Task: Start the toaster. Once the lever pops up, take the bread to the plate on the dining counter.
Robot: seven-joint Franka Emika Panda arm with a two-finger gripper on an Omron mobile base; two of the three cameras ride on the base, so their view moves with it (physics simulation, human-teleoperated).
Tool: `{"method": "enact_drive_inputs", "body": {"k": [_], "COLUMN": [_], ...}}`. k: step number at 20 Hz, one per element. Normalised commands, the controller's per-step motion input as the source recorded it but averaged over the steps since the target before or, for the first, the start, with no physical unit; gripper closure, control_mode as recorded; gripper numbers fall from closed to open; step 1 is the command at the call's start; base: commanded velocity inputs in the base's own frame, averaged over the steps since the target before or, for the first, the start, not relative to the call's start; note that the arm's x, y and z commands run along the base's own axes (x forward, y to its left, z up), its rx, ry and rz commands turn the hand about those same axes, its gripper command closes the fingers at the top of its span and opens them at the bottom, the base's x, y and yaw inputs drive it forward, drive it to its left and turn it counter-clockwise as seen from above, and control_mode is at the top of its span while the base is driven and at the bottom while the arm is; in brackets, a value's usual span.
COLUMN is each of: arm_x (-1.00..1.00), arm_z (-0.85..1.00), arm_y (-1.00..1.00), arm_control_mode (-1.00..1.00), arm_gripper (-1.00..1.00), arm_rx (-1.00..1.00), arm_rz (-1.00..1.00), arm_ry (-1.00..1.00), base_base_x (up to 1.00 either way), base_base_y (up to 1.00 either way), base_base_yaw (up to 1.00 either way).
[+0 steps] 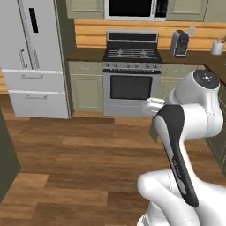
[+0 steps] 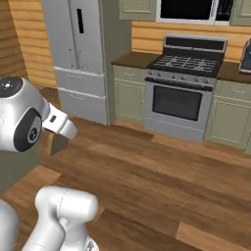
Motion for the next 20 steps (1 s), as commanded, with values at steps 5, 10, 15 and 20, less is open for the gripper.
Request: {"method": "enact_drive_inputs", "body": {"k": [5,10,15,20], "arm_x": [0.00,0.00,0.00,0.00], "arm_z": [0.00,0.00,0.00,0.00], "arm_y": [0.00,0.00,0.00,0.00], "arm_control_mode": [1.00,1.00,1.00,1.00], "arm_gripper": [1.00,1.00,1.00,1.00], "arm_rx": [0.00,0.00,0.00,0.00], "arm_rz": [0.00,0.00,0.00,0.00], "arm_ry": [0.00,0.00,0.00,0.00], "base_base_x": [0.97,1.00,1.00,1.00], "base_base_y": [0.14,0.00,0.00,-0.05], "base_base_yaw": [0.55,0.46,0.44,0.48]}}
